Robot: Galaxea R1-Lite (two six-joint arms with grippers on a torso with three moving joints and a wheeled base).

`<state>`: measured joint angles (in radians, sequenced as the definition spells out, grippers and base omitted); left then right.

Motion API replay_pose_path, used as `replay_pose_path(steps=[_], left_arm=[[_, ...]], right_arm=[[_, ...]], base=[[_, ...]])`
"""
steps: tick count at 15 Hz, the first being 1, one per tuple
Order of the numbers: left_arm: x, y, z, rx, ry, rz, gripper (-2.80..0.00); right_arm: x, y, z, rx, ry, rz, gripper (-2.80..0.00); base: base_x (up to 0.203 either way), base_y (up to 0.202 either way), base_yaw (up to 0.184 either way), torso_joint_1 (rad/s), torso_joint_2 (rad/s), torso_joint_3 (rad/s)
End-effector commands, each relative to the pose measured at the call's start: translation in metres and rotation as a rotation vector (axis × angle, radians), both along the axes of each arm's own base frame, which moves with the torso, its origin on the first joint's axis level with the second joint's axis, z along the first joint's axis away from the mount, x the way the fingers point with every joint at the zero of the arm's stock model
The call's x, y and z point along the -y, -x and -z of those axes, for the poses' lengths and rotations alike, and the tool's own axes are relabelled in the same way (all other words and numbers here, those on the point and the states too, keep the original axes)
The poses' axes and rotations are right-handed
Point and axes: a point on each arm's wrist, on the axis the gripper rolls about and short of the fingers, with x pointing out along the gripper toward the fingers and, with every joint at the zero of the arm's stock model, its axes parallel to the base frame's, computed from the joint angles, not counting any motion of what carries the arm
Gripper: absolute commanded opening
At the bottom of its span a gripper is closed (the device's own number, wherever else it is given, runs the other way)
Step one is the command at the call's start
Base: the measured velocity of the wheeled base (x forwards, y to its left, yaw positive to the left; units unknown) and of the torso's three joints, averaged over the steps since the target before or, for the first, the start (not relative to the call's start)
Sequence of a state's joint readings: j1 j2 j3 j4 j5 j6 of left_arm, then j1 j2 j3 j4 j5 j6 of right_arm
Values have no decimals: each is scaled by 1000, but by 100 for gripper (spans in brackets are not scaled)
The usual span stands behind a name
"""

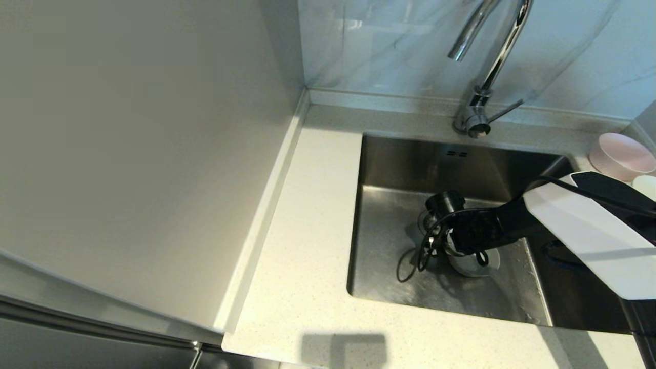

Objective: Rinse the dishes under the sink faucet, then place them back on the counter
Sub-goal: Put a bowl back to the table from the sink

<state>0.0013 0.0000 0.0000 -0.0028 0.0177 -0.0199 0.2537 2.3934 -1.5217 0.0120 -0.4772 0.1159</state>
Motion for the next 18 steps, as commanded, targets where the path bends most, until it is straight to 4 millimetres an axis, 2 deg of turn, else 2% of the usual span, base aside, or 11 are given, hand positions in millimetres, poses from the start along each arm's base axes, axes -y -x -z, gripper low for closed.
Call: replay_pose_path(steps=[1, 2, 13, 16, 18], left_arm=[[0, 0, 0, 3, 2, -1, -280], [0, 0, 0, 3, 0, -1, -280], [0, 0, 0, 3, 0, -1, -280], [0, 0, 0, 3, 2, -1, -280], [0, 0, 0, 3, 0, -1, -280]], right_arm=[[3, -3, 1, 3, 3, 9, 0], [4, -4, 3, 2, 3, 10, -280], [14, -4, 3, -10, 13, 23, -280], [23, -3, -21, 43, 1, 41, -280], [28, 4, -52, 101, -14, 48, -280]], base=[[0, 0, 0, 0, 0, 0], [0, 0, 0, 0, 0, 0], [0, 0, 0, 0, 0, 0], [0, 0, 0, 0, 0, 0], [0, 0, 0, 0, 0, 0]])
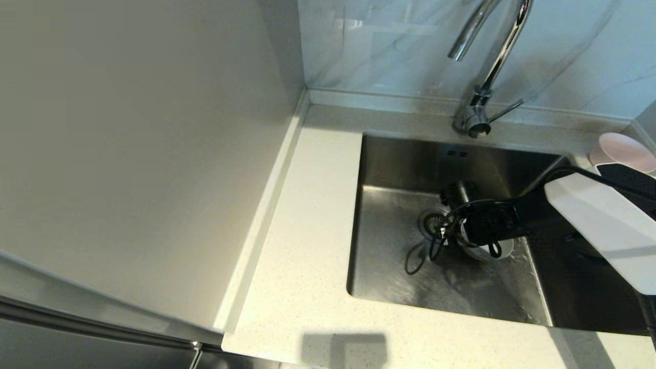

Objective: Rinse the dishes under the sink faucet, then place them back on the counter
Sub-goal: Put a bowl back to the table from the sink

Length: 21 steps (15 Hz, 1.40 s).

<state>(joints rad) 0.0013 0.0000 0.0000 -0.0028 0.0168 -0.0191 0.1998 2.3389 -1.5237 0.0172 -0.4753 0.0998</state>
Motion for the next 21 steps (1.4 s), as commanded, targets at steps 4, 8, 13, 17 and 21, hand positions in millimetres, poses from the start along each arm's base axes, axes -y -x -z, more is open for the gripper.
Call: replay_pose_path(steps=[4, 8, 13, 17, 21], left_arm=[[0, 0, 0, 3, 1, -2, -280], [0, 0, 0, 3, 2, -2, -280], [0, 0, 0, 3, 1, -2, -280], [0, 0, 0, 3, 1, -2, -280], [0, 0, 0, 3, 2, -2, -280]], right_arm=[[17, 47, -94, 162, -58, -7, -280], [23, 90, -155, 264, -230, -160, -280], [-21, 122, -186, 190, -658, -138, -280], [-48, 155, -258, -48, -1140, -168, -280], [-56, 186, -283, -685, -1620, -191, -280]], base=[[0, 0, 0, 0, 0, 0], [0, 0, 0, 0, 0, 0], [0, 0, 0, 0, 0, 0], [0, 0, 0, 0, 0, 0], [0, 0, 0, 0, 0, 0]])
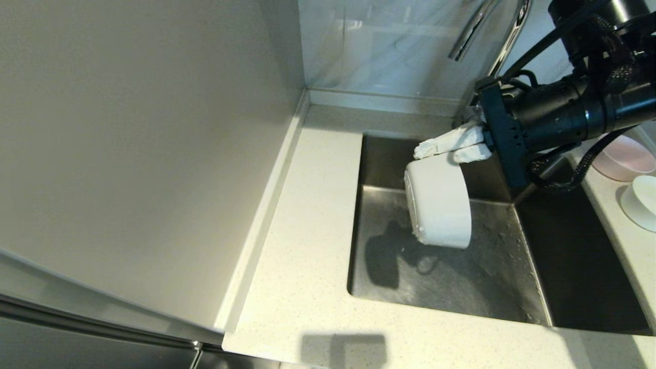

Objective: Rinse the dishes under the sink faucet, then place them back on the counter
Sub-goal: Put a bowl back to the table from the sink

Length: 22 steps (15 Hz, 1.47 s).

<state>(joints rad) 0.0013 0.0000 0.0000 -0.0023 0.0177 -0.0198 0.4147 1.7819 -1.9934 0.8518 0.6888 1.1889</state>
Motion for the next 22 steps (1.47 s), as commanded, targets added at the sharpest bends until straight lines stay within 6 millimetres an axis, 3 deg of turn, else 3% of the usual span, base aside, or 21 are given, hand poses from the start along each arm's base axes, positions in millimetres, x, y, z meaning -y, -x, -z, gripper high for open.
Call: replay_pose_path(steps=[1, 5, 8, 14, 16, 18, 22], left_arm=[[0, 0, 0, 4, 0, -1, -280], [0, 0, 0, 4, 0, -1, -280], [0, 0, 0, 5, 1, -1, -280], [0, 0, 0, 4, 0, -1, -280], [0, 0, 0, 4, 1, -1, -280], [0, 0, 0, 4, 0, -1, -280], [0, 0, 0, 4, 0, -1, -280]], right_arm=[[-5, 8, -3, -239, -188, -197, -280], [-11, -1, 7, -265, -221, -273, -280], [-12, -9, 19, -108, -163, -318, -280], [-2, -26, 38, 188, 158, -161, -280], [13, -27, 51, 323, 335, -179, -280], [42, -24, 59, 465, 611, -164, -280], [114, -6, 46, 625, 1011, -105, -280]], base=[[0, 0, 0, 0, 0, 0], [0, 0, 0, 0, 0, 0], [0, 0, 0, 0, 0, 0], [0, 0, 0, 0, 0, 0], [0, 0, 0, 0, 0, 0], [0, 0, 0, 0, 0, 0], [0, 0, 0, 0, 0, 0]])
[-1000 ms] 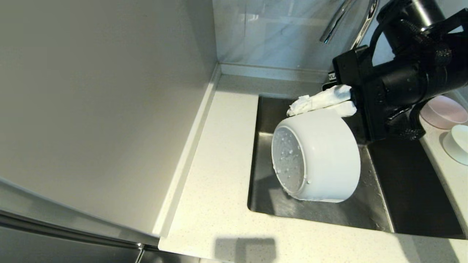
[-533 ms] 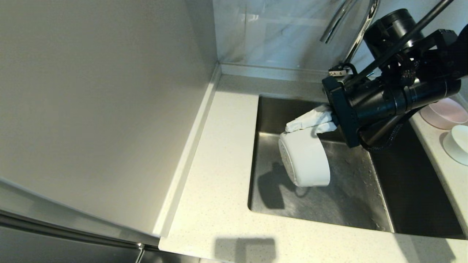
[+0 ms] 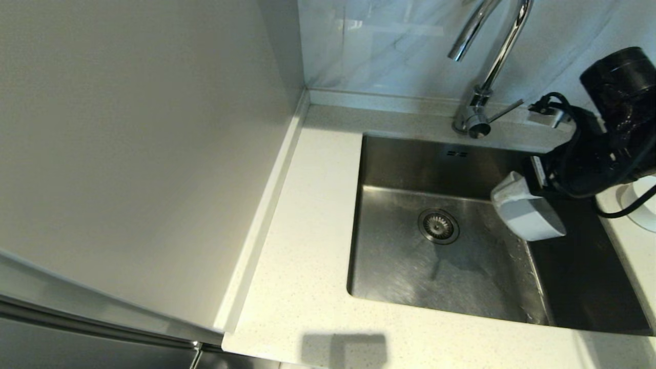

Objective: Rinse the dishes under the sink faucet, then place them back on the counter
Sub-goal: Put a bowl back to the table from the sink

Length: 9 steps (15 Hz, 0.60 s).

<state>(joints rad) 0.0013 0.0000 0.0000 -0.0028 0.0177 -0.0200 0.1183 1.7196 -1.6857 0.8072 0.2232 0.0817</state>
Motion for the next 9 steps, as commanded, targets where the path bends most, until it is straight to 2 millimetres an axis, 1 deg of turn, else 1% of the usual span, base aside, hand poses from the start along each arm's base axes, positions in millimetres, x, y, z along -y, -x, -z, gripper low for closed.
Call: replay_pose_path(steps=[1, 3, 5, 7, 9], left_arm=[[0, 0, 0, 3, 0, -1, -280], [0, 0, 0, 3, 0, -1, -280], [0, 0, 0, 3, 0, -1, -280], [0, 0, 0, 3, 1, -1, -280], [0, 0, 0, 3, 1, -1, -280]], right_arm=[[38, 22, -12, 91, 219, 5, -280], [72, 38, -19, 123, 364, 41, -280], [96, 52, -21, 126, 464, 64, -280], [112, 60, -15, 88, 504, 91, -280], [127, 63, 0, 55, 538, 107, -280]], base=[[0, 0, 0, 0, 0, 0], [0, 0, 0, 0, 0, 0], [0, 0, 0, 0, 0, 0], [0, 0, 0, 0, 0, 0], [0, 0, 0, 0, 0, 0]])
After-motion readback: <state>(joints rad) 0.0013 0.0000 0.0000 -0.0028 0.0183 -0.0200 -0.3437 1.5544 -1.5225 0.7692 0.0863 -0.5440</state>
